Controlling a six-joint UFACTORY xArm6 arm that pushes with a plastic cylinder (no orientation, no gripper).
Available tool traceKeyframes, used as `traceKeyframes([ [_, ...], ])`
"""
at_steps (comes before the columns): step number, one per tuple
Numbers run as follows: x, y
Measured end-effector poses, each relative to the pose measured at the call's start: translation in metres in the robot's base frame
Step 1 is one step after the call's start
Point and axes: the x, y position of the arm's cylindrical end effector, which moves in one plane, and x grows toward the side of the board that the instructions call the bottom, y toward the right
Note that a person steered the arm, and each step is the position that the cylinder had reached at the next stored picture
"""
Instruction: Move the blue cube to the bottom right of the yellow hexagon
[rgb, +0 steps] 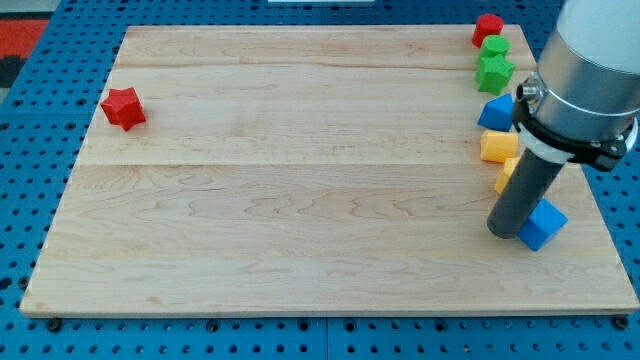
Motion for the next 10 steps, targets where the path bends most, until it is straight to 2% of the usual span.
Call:
traceKeyframes([
  [2,-0.004,0.023],
  [3,-0.016,0.003],
  [4,0.059,-0.015],
  [5,0.077,0.076],
  [7,0.028,0.101],
  [9,0.022,0.058],
  [10,0.035,0.074],
])
